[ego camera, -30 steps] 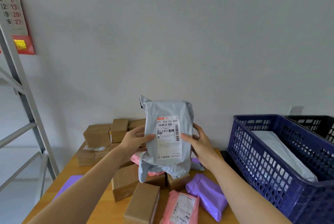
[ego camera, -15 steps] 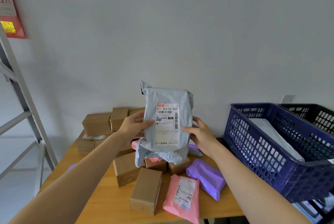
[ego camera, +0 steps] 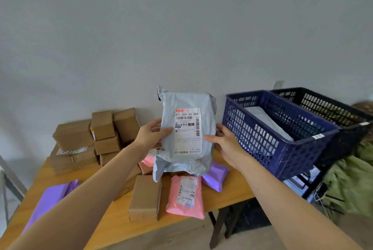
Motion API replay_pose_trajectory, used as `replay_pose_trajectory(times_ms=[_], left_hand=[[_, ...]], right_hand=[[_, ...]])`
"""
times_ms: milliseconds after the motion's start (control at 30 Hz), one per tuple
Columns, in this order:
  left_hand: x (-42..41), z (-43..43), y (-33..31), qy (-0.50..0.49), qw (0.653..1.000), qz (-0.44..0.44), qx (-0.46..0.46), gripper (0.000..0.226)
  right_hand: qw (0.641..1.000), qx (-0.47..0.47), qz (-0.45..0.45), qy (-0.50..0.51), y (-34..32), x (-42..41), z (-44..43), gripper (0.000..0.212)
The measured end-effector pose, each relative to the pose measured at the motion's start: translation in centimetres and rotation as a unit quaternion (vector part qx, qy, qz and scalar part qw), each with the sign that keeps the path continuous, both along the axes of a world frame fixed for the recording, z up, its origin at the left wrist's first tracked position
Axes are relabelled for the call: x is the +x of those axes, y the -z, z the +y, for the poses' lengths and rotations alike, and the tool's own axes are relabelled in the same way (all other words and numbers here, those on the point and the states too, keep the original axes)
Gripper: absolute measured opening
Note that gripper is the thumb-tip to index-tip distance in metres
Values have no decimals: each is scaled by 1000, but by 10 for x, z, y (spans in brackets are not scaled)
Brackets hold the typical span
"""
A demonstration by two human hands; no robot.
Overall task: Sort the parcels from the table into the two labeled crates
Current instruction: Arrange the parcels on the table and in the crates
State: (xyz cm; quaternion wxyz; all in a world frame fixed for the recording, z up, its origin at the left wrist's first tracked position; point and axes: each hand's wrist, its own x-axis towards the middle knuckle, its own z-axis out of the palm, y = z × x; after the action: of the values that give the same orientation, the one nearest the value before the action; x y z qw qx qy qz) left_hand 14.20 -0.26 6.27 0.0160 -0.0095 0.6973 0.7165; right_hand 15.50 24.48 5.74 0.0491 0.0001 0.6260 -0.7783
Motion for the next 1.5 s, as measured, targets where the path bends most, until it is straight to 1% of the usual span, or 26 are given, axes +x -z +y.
replay_pose_trajectory(times_ms=[167, 267, 400, 500, 733, 833, 967, 1033, 1200, 1333, 1400, 1500], left_hand=[[-2, 56, -6, 43, 999, -7, -25, 45], [-3, 101, -16, 60, 997, -10, -38, 43], [-2, 164, -25, 70, 997, -3, -45, 41], [-2, 214, -25, 66, 997, -5, -44, 40], [4, 330, -19, 68, 995, 4, -70, 25], [1, 371, -18, 64, 995, -1, -77, 18], [-6, 417, -19, 48, 995, -36, -85, 29], [-14, 438, -20, 57, 993, -39, -94, 33], [-37, 480, -27, 90, 987, -9, -129, 27], [-61, 512, -33, 113, 982, 10, -151, 29], [-77, 524, -37, 128, 980, 14, -154, 33], [-108, 538, -39, 136, 978, 22, -159, 47]], right_hand=[[998, -2, -16, 59, -1, 18, 49, 42], [998, 6, -8, 62, -2, 28, 87, 36], [998, 18, 1, 68, -3, 37, 145, 41], [997, 33, 6, 68, -4, 44, 193, 34], [997, 56, -6, 51, 7, 60, 303, 39], [996, 76, -33, 39, 8, 64, 343, 40], [994, 74, -70, 28, 9, 67, 389, 54], [995, 63, -73, 21, 8, 66, 410, 57], [998, 31, -51, -2, 6, 52, 450, 59], [999, 14, -35, 9, 6, 30, 471, 62], [1000, 10, -22, 16, 6, 15, 481, 66], [1000, 26, -3, 14, 4, -16, 497, 68]])
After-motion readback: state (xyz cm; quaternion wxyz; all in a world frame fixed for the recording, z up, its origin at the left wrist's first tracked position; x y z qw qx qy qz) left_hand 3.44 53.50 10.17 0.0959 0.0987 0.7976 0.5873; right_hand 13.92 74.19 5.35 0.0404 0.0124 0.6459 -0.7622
